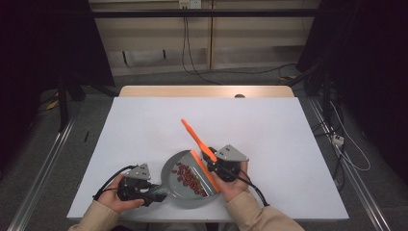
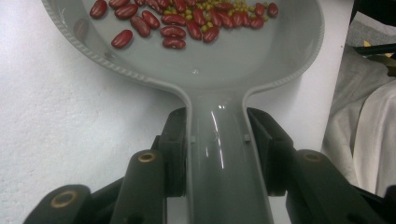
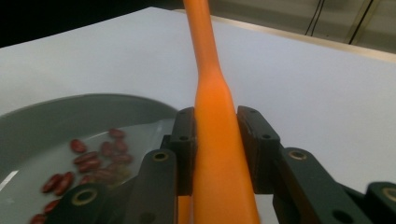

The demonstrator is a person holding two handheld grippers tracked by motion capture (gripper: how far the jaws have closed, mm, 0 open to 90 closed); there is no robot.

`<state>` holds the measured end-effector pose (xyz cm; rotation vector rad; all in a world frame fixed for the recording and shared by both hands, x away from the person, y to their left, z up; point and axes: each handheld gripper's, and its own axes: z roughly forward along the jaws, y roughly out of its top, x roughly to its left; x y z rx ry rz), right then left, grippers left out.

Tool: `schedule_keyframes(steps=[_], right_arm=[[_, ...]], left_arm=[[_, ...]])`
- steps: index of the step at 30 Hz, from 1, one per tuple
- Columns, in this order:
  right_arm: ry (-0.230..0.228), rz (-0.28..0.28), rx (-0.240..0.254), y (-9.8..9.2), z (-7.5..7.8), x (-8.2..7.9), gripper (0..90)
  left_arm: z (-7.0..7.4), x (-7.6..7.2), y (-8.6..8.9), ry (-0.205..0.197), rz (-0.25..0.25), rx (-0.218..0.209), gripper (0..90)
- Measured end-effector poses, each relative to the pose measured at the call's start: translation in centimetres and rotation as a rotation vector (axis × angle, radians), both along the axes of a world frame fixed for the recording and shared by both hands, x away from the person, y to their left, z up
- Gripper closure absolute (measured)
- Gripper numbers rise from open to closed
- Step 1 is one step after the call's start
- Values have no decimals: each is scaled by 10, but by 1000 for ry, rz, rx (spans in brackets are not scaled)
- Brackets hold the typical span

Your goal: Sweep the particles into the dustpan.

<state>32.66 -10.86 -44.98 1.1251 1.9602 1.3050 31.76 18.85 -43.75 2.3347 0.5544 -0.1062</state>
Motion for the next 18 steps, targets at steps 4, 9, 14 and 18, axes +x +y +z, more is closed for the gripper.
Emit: schedule_keyframes(steps=[4,9,14,18], right_arm=[[-3,38,4,17,2,-7,696],[-5,70,138,22,11,-8,709],[-32,53,118,11,18,0,709],[-34,33,119,-5,22,3,709]], left_arm=[[0,0,0,0,4,3,616],[-1,1,1,3,1,-7,616],[-1,0,1,-3,4,-8,616],[-1,1,-1,-16,9,-1,612]])
